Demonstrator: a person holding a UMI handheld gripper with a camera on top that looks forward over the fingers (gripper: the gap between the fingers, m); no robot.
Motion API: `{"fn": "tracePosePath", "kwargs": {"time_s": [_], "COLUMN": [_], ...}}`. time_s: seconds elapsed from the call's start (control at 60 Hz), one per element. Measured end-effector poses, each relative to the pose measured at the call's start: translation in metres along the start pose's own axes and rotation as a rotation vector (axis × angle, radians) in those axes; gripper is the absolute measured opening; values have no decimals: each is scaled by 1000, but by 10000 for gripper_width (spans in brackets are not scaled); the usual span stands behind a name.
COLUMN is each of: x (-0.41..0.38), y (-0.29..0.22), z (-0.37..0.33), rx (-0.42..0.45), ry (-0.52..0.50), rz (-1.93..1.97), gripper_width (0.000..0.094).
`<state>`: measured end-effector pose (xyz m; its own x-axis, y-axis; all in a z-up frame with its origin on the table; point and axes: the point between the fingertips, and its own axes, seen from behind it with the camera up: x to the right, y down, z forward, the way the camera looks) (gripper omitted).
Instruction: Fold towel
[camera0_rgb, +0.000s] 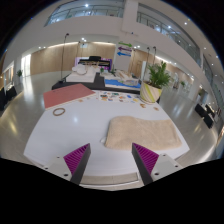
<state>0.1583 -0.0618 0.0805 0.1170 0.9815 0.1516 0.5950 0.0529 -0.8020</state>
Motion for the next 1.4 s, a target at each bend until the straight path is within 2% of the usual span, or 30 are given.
{"fn": "tracePosePath", "kwargs": {"time_s": [0.217,0.317,0.333,0.433,0.483,0.533,0.6,0.683,0.75,0.867,0.983,1.1,1.3,1.317,1.4], "x": [4,5,5,15,26,29,27,30,52,120,205,280,333,335,347], "y": [-6,-12,-12,0,-2,0,-1,-13,-41,-80,-92,-67,-9,-9,-9], "z": [117,151,154,171,174,175,173,165,152,131,125,138,183,184,165], "rx": [-21,-35,-44,-103,-101,-119,-137,-156,-125,-78,-51,-70,-143,-142,-153], "ry": [-24,-29,-31,13,57,56,37,-33,-59,-59,-15,46,94,96,116], "rz": [-18,-10,-10,-26,-46,-42,-20,56,96,107,98,95,25,20,9], "gripper_width": [840,746,714,299,108,34,12,9,10,9,11,19,32,85,585]}}
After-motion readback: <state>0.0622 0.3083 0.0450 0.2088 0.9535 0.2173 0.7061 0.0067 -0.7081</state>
